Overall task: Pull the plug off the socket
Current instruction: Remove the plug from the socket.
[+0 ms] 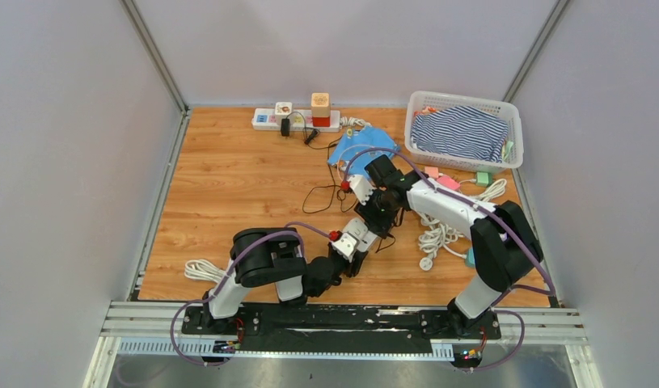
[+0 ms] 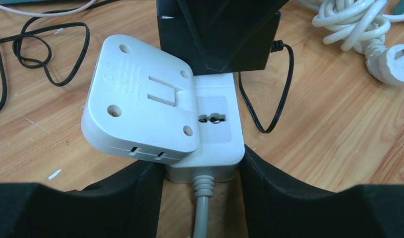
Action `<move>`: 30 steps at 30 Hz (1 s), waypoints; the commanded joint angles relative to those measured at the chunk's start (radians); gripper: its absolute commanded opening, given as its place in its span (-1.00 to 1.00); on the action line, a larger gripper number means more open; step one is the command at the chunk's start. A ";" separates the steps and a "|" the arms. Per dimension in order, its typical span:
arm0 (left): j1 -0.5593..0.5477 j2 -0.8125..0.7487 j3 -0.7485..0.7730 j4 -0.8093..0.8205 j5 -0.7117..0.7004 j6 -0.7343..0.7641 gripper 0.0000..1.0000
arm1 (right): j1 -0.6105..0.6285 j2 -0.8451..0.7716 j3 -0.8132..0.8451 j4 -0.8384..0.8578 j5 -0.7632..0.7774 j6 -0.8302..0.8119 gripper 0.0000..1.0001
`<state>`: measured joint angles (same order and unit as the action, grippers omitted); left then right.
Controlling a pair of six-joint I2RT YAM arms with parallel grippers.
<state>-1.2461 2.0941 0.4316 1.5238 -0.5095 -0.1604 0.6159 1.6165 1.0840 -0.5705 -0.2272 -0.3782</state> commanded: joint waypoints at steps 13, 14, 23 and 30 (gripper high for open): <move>0.004 0.025 -0.022 -0.002 -0.050 -0.001 -1.00 | -0.051 -0.016 -0.002 -0.037 0.042 -0.008 -1.00; 0.004 0.026 -0.022 -0.001 -0.050 -0.001 -1.00 | -0.050 -0.026 0.003 -0.057 -0.057 -0.019 -1.00; 0.004 0.023 -0.023 -0.002 -0.047 -0.002 -1.00 | -0.060 -0.041 -0.010 -0.015 0.100 0.006 -1.00; 0.004 0.024 -0.022 -0.002 -0.047 -0.001 -1.00 | -0.082 -0.035 0.022 -0.134 -0.335 -0.056 -1.00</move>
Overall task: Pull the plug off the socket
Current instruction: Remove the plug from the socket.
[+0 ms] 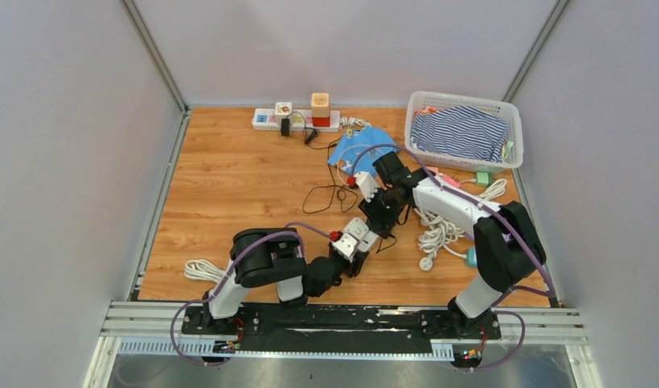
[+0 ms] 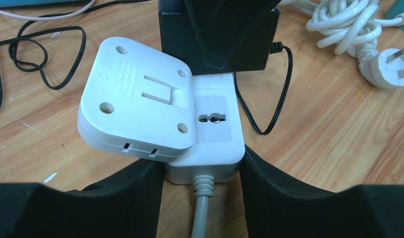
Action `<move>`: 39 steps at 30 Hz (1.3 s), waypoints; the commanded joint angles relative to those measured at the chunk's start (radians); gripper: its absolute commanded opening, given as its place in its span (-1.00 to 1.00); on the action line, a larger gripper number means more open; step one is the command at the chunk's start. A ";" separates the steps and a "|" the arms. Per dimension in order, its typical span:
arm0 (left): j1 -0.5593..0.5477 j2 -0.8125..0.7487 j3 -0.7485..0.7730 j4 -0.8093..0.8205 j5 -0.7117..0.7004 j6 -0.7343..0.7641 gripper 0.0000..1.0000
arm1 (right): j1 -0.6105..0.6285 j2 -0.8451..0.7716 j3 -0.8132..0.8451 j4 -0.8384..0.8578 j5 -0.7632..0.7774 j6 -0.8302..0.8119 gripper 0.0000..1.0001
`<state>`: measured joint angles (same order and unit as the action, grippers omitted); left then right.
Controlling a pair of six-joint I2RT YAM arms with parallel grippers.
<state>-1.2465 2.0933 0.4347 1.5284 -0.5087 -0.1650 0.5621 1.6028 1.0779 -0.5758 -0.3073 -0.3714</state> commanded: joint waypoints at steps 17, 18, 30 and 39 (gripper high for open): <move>0.004 0.025 -0.025 -0.006 -0.052 0.005 -1.00 | 0.029 -0.057 -0.003 -0.078 -0.182 -0.061 -1.00; 0.004 0.025 -0.026 -0.005 -0.053 0.005 -1.00 | 0.035 -0.064 -0.003 -0.082 -0.205 -0.066 -1.00; 0.004 0.025 -0.026 -0.005 -0.057 0.004 -1.00 | 0.010 -0.054 -0.016 -0.019 0.031 -0.046 -1.00; 0.004 0.022 -0.030 -0.006 -0.058 0.003 -1.00 | 0.036 -0.069 -0.014 -0.018 0.043 -0.045 -1.00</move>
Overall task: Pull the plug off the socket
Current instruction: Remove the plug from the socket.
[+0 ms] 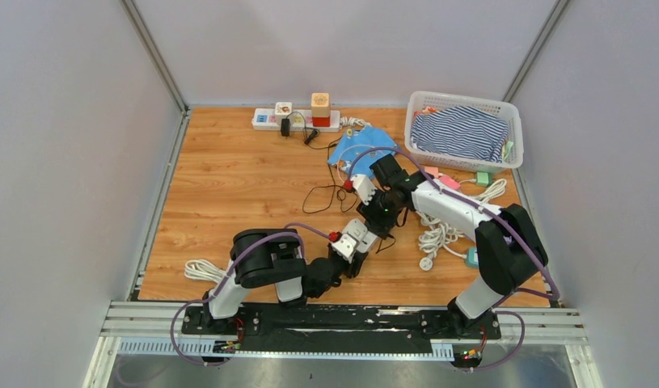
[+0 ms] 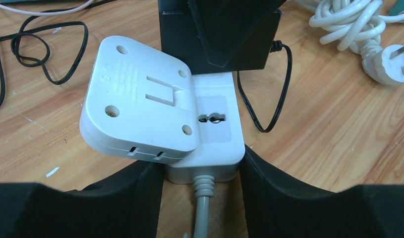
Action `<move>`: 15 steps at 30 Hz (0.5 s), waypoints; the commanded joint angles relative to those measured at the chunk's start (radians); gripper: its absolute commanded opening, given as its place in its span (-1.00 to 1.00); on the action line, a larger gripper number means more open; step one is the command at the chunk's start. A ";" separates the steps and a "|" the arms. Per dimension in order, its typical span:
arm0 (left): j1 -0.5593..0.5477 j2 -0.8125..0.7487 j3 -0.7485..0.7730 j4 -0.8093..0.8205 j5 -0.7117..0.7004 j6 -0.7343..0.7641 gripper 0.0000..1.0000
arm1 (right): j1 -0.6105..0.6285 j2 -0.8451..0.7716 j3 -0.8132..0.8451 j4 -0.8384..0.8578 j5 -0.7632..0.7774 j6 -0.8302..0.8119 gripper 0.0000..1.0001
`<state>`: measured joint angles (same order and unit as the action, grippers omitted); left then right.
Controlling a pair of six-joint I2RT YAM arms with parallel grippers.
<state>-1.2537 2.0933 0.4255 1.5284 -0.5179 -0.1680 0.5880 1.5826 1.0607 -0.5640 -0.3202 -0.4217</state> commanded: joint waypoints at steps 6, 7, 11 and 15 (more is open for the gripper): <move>0.011 0.025 -0.017 -0.006 -0.051 0.008 -1.00 | -0.023 -0.021 0.009 -0.019 0.184 0.033 -1.00; 0.011 0.025 -0.017 -0.006 -0.051 0.009 -1.00 | -0.021 -0.026 0.011 -0.033 0.117 0.022 -1.00; 0.011 0.025 -0.017 -0.005 -0.051 0.009 -1.00 | 0.020 -0.053 0.019 -0.125 -0.206 -0.057 -1.00; 0.011 0.024 -0.020 -0.006 -0.052 0.007 -1.00 | 0.085 -0.065 0.014 -0.127 -0.206 -0.088 -1.00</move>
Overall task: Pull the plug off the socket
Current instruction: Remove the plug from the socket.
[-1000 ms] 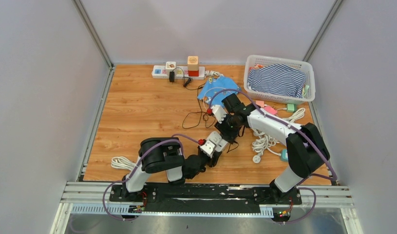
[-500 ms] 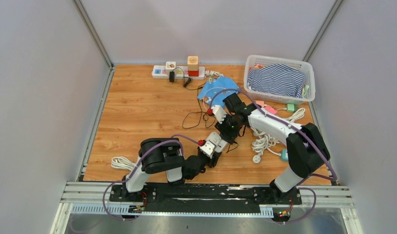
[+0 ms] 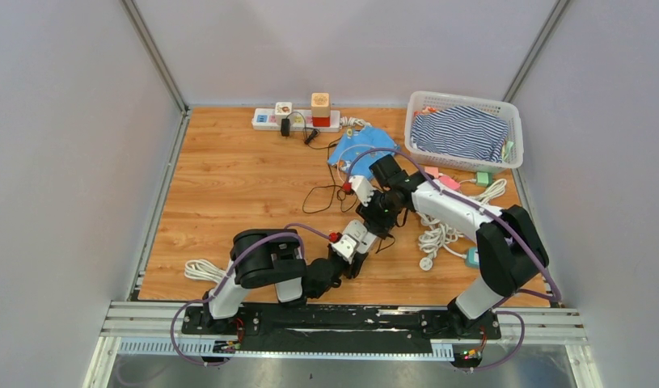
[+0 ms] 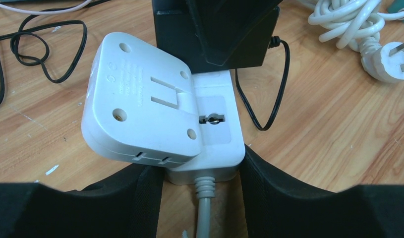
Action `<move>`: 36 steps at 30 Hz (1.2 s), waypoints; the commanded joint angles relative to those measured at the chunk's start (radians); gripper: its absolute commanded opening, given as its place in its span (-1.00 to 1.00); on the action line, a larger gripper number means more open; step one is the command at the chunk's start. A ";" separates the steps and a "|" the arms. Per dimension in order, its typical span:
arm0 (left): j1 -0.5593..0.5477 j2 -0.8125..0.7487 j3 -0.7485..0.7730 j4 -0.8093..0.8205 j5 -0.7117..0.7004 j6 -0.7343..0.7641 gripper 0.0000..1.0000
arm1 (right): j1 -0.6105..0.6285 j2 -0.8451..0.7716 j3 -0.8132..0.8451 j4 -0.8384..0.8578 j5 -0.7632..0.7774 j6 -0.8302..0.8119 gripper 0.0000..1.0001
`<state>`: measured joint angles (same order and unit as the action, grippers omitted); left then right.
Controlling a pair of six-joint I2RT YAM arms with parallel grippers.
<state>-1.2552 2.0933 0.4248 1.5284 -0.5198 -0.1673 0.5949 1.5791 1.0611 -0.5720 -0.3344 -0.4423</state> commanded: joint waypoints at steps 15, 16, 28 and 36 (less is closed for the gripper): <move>0.013 0.021 -0.021 -0.004 -0.054 0.005 -1.00 | 0.025 -0.028 0.007 -0.079 -0.026 -0.023 -1.00; 0.013 0.021 -0.021 -0.004 -0.054 0.005 -1.00 | 0.048 -0.022 0.011 -0.102 -0.072 -0.040 -1.00; 0.013 0.021 -0.020 -0.005 -0.058 0.008 -1.00 | -0.028 0.014 0.020 -0.019 0.305 0.043 -1.00; 0.013 0.019 -0.024 -0.005 -0.054 0.005 -1.00 | -0.075 -0.015 0.040 -0.141 -0.134 -0.048 -1.00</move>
<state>-1.2461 2.0918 0.4374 1.5280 -0.5201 -0.1646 0.5518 1.5833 1.0710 -0.5800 -0.3119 -0.4023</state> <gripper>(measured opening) 0.531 0.376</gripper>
